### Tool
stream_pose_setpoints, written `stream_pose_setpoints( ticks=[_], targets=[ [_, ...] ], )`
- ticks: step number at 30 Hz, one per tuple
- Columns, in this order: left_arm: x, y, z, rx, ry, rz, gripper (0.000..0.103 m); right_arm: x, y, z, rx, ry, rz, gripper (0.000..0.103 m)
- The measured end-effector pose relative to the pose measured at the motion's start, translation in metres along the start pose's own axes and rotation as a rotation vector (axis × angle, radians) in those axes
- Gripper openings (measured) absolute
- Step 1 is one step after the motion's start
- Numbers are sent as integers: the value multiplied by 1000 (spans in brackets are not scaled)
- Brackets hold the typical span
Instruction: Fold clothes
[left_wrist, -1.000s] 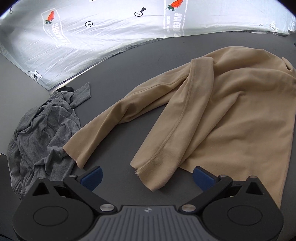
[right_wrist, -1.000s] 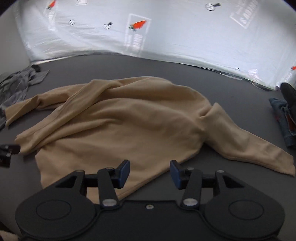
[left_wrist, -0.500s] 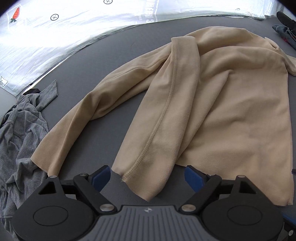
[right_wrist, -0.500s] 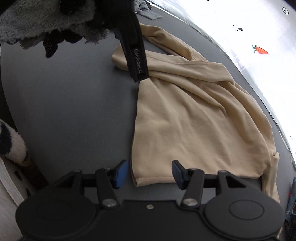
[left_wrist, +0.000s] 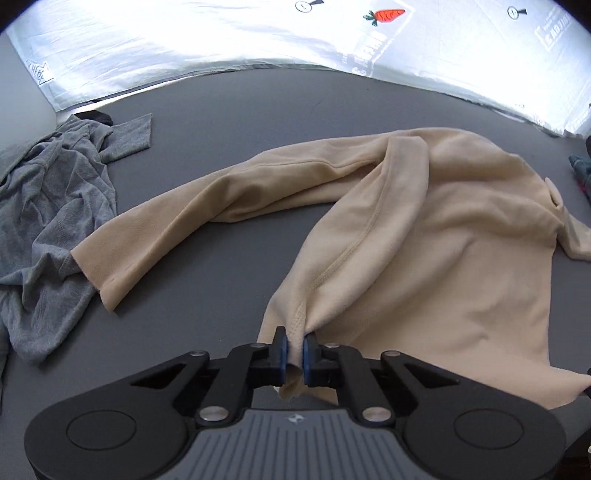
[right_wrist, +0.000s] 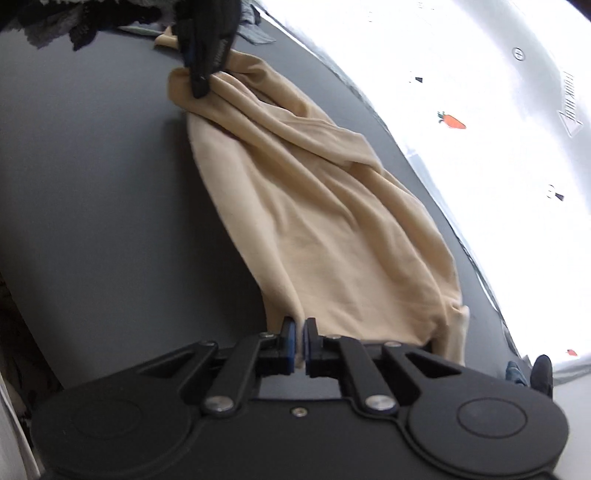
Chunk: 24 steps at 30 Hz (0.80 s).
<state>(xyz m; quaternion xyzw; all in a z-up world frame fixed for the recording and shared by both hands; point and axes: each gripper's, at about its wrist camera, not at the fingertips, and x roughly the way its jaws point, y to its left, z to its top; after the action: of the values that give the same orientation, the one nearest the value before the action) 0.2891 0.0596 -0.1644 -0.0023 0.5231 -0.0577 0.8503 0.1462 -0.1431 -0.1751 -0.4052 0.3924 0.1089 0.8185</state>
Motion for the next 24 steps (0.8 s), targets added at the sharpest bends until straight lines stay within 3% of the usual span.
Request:
stream_pose_setpoints(
  ticks=[5,9,10,11,12,13,15,18,21,24],
  targets=[
    [-62,-4,-40,-154,97,-135,9,-38,-60,-50,27,121,-18,4],
    [-39,-23,-80,-137,303,18,12,-29,-75,-87,91,253,88,8],
    [-42,-28,-81,-114,285,38,15,-26,-76,-92,106,273,117,11],
    [-45,-32,-81,-90,262,56,19,-26,-81,-92,138,268,139,22],
    [-49,-36,-80,-67,238,74,32,-29,-88,-91,184,249,157,35],
    [-50,-42,-70,-54,201,80,46,-32,-98,-90,249,216,176,41],
    [-51,-52,-49,-32,125,90,60,-39,-120,-83,406,133,212,49],
    [-52,-68,-18,3,11,104,61,-24,-149,-67,534,56,189,51],
    [-54,-84,14,37,-103,118,68,-1,-173,-49,526,0,106,55],
    [-46,-106,46,58,-160,89,74,16,-196,-33,510,-52,33,62]
  ],
)
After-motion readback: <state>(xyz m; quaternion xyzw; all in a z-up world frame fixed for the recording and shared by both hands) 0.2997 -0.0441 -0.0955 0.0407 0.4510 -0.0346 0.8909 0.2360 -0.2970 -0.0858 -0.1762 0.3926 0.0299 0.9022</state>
